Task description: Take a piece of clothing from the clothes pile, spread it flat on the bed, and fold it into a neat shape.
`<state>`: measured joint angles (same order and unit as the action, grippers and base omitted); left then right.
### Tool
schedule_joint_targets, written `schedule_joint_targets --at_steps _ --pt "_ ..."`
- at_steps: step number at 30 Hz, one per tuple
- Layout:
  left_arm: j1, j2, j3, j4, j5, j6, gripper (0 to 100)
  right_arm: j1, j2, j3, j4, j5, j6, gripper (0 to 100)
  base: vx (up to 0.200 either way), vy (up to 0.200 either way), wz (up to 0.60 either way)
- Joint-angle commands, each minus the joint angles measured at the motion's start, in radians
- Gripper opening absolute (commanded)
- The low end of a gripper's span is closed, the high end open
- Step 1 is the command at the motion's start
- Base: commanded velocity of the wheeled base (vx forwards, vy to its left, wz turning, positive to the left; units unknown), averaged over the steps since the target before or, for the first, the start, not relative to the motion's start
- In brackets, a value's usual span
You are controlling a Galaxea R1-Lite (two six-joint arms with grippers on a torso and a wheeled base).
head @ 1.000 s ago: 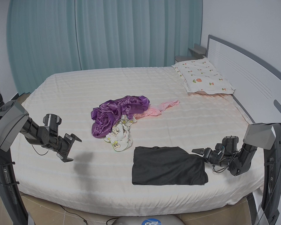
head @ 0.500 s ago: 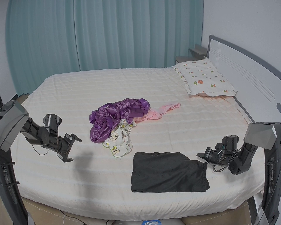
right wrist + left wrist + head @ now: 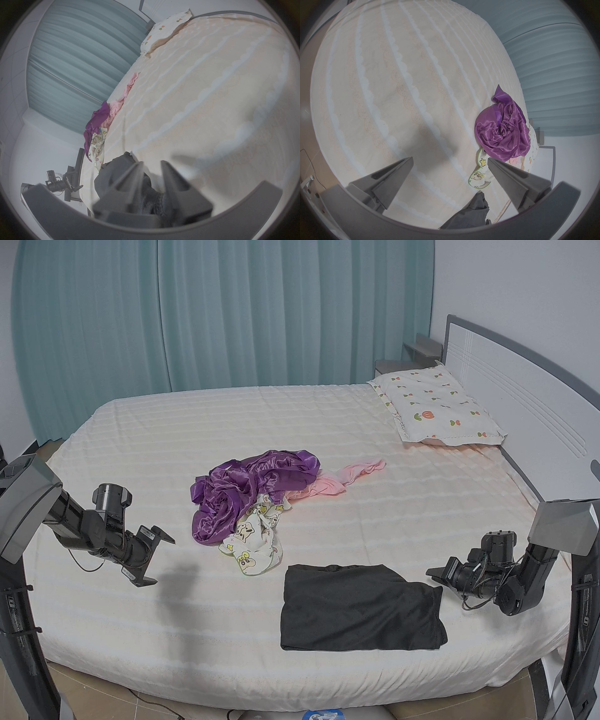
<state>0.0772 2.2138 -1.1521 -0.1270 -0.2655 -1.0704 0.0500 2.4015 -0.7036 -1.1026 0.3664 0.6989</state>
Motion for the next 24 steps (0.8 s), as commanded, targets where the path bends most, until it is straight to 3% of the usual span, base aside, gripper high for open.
schedule_joint_targets --at_steps 1,9,10,15,24 --pt "0.001 0.001 0.0 0.0 0.0 0.0 100 0.002 -0.005 0.018 0.006 -0.01 0.001 100 0.0 0.0 0.0" --pt "-0.001 0.001 0.0 0.0 0.0 0.0 100 0.047 -0.004 0.012 0.016 -0.015 0.004 100 0.0 0.0 0.0" --pt "0.001 0.001 -0.001 0.0 0.0 0.0 100 0.057 -0.004 0.003 0.027 -0.017 0.005 0 0.0 0.0 0.0" --pt "-0.001 0.001 -0.001 0.0 0.0 0.0 100 0.077 -0.007 -0.053 0.118 -0.026 0.031 0 0.0 0.0 0.0" --pt "-0.005 0.003 -0.001 0.0 0.003 0.003 100 0.073 -0.027 -0.051 0.105 -0.052 0.079 0 0.0 0.0 0.0"
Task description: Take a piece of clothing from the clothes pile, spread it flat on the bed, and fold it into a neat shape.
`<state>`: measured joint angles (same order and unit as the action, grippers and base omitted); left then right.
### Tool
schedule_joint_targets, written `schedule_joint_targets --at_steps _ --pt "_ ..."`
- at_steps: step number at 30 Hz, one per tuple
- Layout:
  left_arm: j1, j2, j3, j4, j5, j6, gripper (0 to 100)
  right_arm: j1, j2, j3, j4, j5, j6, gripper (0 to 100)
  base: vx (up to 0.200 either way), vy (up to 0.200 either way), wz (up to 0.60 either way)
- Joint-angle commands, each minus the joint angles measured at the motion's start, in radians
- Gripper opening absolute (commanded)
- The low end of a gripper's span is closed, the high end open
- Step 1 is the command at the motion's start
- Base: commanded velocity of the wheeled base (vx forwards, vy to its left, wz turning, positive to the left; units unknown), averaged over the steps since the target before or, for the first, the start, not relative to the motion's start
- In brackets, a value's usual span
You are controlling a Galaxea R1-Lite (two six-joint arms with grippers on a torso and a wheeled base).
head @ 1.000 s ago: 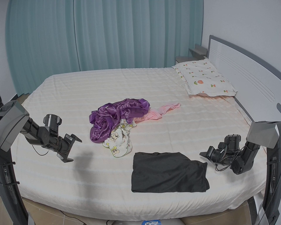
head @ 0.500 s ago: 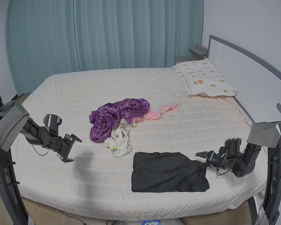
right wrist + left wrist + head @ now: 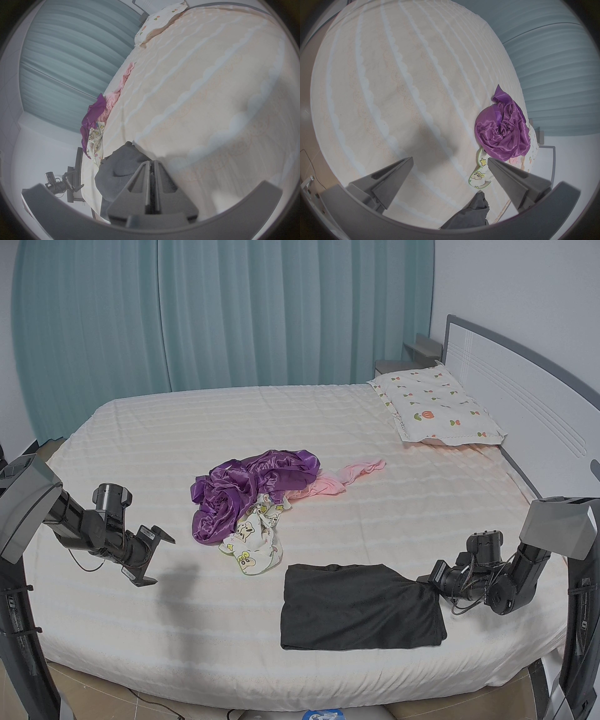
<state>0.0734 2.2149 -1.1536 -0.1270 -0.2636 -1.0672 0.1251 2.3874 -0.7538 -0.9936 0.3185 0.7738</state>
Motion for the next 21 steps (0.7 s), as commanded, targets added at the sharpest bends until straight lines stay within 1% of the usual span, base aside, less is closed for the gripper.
schedule_joint_targets --at_steps 1,5,9,12,13,18,21 --pt "-0.001 0.002 0.0 0.0 0.001 0.0 100 -0.007 -0.022 0.007 -0.014 -0.021 0.012 0 0.0 0.0 0.0" --pt "-0.001 0.002 0.0 0.0 0.001 0.0 100 -0.021 -0.044 0.036 -0.072 -0.059 0.027 0 0.0 0.0 0.0" --pt "-0.001 0.002 0.0 0.0 0.003 -0.002 100 -0.036 -0.033 0.085 -0.175 -0.065 0.032 0 0.0 0.0 0.0" --pt "-0.001 0.002 0.0 0.0 0.003 -0.002 100 -0.038 -0.011 0.103 -0.195 -0.064 0.03 0 0.0 0.0 0.0" --pt "-0.001 0.002 0.0 0.0 0.003 -0.002 100 -0.036 -0.008 0.105 -0.195 -0.064 0.03 100 0.0 0.0 0.0" --pt "-0.001 0.002 0.0 0.0 0.003 -0.002 100 -0.035 0.009 0.097 -0.203 -0.065 0.019 100 0.0 0.0 0.0" --pt "-0.001 0.002 0.0 0.0 0.003 -0.003 100 -0.055 -0.001 0.111 -0.273 -0.064 -0.019 100 0.0 0.0 0.0"
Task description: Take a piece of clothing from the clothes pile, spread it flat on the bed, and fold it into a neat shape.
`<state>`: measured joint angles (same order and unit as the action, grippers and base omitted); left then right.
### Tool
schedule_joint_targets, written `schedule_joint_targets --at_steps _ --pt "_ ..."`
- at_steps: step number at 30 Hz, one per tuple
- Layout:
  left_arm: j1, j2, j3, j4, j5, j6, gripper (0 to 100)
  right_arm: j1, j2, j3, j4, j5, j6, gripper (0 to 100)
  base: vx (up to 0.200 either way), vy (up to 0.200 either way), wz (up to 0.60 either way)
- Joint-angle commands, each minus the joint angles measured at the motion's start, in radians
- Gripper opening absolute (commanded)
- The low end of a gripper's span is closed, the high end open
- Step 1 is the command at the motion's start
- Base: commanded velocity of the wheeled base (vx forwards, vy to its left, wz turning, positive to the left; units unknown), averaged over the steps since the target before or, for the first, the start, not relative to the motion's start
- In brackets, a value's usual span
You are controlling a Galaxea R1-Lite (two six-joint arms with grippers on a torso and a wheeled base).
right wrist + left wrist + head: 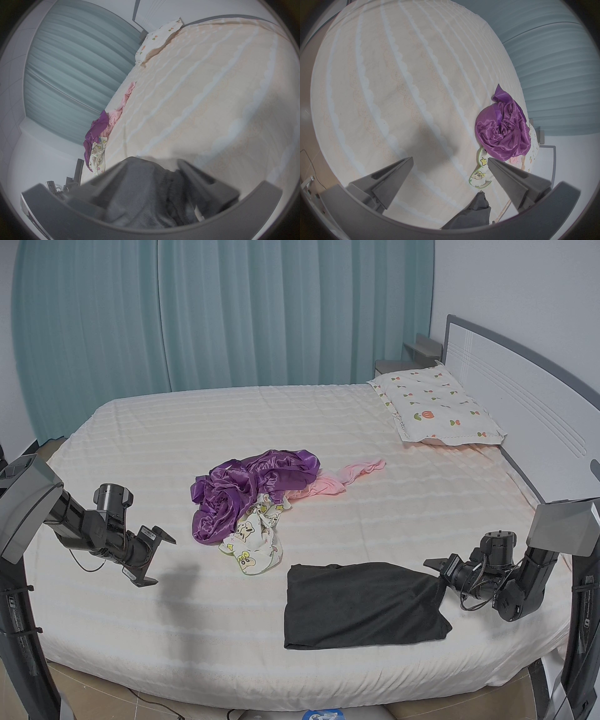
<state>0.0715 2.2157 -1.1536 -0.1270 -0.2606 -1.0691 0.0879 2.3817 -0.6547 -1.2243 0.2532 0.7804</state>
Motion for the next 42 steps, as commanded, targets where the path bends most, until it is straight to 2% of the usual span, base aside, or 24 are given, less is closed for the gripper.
schedule_joint_targets --at_steps 1,3,4,5,6,9,12,15,27,28,32,36,42 --pt "0.001 0.001 0.0 0.0 0.0 -0.002 100 -0.031 0.001 0.027 -0.073 0.001 -0.044 100 0.0 0.0 0.0" --pt "0.001 0.001 0.0 0.0 0.0 -0.002 100 -0.057 -0.018 0.081 -0.106 0.017 -0.105 100 0.0 0.0 0.0" --pt "0.001 0.001 0.0 0.0 0.0 -0.002 100 -0.074 -0.032 0.118 -0.107 0.037 -0.164 100 0.0 0.0 0.0" --pt "0.001 0.001 0.0 0.0 0.0 -0.002 100 -0.077 -0.032 0.122 -0.109 0.04 -0.17 100 0.0 0.0 0.0" --pt "0.001 0.001 0.0 0.0 0.0 -0.002 100 -0.108 -0.041 0.193 -0.124 0.095 -0.253 100 0.0 0.0 0.0" --pt "0.001 0.001 0.0 0.0 0.0 -0.003 100 -0.145 -0.052 0.31 -0.172 0.21 -0.337 100 0.0 0.0 0.0" --pt "0.001 0.001 0.0 0.0 0.0 -0.003 100 -0.151 -0.013 0.394 -0.267 0.262 -0.391 100 0.0 0.0 0.0" --pt "0.001 0.001 0.0 0.0 0.0 -0.003 100 -0.132 0.039 0.434 -0.345 0.262 -0.411 100 0.0 0.0 0.0" --pt "0.001 0.001 0.0 0.001 0.0 -0.003 100 -0.053 0.074 0.432 -0.343 0.262 -0.431 100 0.0 0.0 0.0" --pt "0.001 0.001 0.0 0.001 -0.002 -0.003 100 -0.051 0.073 0.434 -0.343 0.262 -0.431 0 0.0 0.0 0.0" --pt "0.001 0.001 0.0 0.001 0.0 -0.003 100 -0.059 0.059 0.458 -0.343 0.262 -0.434 0 0.0 0.0 0.0" --pt "0.001 0.001 -0.001 0.0 -0.002 -0.003 100 -0.08 0.05 0.517 -0.343 0.262 -0.486 0 0.0 0.0 0.0" --pt "0.001 0.001 -0.001 0.0 0.0 -0.003 100 -0.102 0.03 0.569 -0.345 0.262 -0.509 0 0.0 0.0 0.0"
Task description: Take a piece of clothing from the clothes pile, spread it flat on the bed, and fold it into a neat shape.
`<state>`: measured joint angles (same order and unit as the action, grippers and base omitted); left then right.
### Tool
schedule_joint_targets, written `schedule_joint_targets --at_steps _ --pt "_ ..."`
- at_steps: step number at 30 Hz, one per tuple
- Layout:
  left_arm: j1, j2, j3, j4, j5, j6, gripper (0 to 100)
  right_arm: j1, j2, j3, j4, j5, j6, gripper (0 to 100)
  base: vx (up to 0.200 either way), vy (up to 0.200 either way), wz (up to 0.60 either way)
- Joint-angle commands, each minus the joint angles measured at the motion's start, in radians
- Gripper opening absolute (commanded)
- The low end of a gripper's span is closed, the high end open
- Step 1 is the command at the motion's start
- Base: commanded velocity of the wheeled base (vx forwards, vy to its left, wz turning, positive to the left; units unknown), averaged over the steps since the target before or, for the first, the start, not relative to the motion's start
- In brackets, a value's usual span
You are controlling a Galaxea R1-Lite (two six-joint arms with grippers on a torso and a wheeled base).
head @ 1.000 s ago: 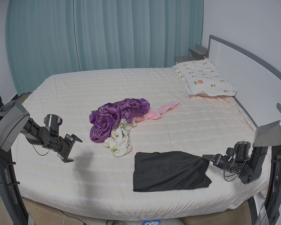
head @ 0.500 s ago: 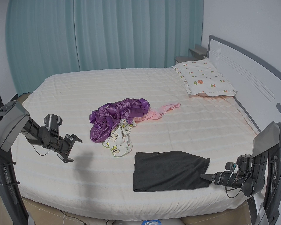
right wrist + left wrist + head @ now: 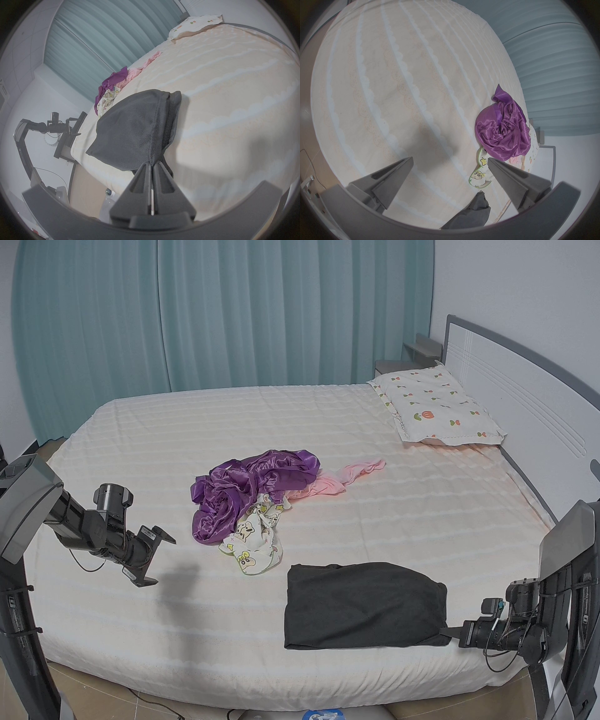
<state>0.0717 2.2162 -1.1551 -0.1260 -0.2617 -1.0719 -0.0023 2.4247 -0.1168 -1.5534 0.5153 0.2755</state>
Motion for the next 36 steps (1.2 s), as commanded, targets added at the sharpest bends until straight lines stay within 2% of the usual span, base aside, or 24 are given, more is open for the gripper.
schedule_joint_targets --at_steps 1,6,7,12,14,16,18,20,22,23,24,25,28,36 --pt "0.0 0.0 0.0 -0.001 -0.001 0.0 100 -0.013 -0.012 0.034 -0.016 0.0 -0.012 0 0.0 0.0 0.0" --pt "0.0 0.0 0.0 0.0 0.001 0.0 100 -0.013 -0.009 0.046 -0.016 0.0 -0.025 0 0.0 0.0 0.0" --pt "0.0 0.0 0.0 -0.001 -0.001 0.0 100 -0.013 -0.009 0.046 -0.016 -0.001 -0.025 100 0.0 0.0 0.0" --pt "0.0 0.0 0.0 0.0 -0.001 0.0 100 -0.024 -0.032 0.04 -0.017 -0.008 -0.024 100 0.0 0.0 0.0" --pt "0.0 0.0 0.0 0.0 0.001 0.0 100 -0.042 -0.134 0.029 -0.016 0.0 -0.004 100 0.0 0.0 0.0" --pt "0.0 0.0 0.0 -0.001 0.001 0.0 100 -0.031 -0.176 0.011 -0.014 -0.003 0.017 100 0.0 0.0 0.0" --pt "0.0 0.0 0.0 -0.001 0.001 0.0 100 0.016 -0.202 -0.04 -0.014 -0.014 0.077 100 0.0 0.0 0.0" --pt "0.0 0.0 0.0 -0.001 0.001 -0.002 100 0.071 -0.194 -0.101 -0.014 -0.057 0.163 100 0.0 0.0 0.0" --pt "0.0 0.0 0.0 -0.001 -0.001 -0.002 100 0.147 -0.168 -0.185 -0.013 -0.133 0.275 100 0.0 0.0 0.0" --pt "0.0 0.0 0.0 0.0 -0.001 -0.002 100 0.157 -0.162 -0.196 -0.013 -0.144 0.291 100 0.0 0.0 0.0" --pt "0.0 0.0 -0.002 0.0 0.001 -0.002 100 0.203 -0.122 -0.265 -0.007 -0.199 0.343 100 0.0 0.0 0.0" --pt "0.0 0.0 -0.002 0.0 0.001 -0.002 100 0.228 -0.096 -0.308 -0.002 -0.227 0.364 100 0.0 0.0 0.0" --pt "0.0 0.0 -0.002 0.0 0.001 -0.002 100 0.263 -0.027 -0.399 0.032 -0.251 0.376 100 0.0 0.0 0.0" --pt "0.0 0.0 -0.002 0.0 0.001 -0.002 100 0.262 0.105 -0.534 0.046 -0.253 0.412 100 0.0 0.0 0.0"
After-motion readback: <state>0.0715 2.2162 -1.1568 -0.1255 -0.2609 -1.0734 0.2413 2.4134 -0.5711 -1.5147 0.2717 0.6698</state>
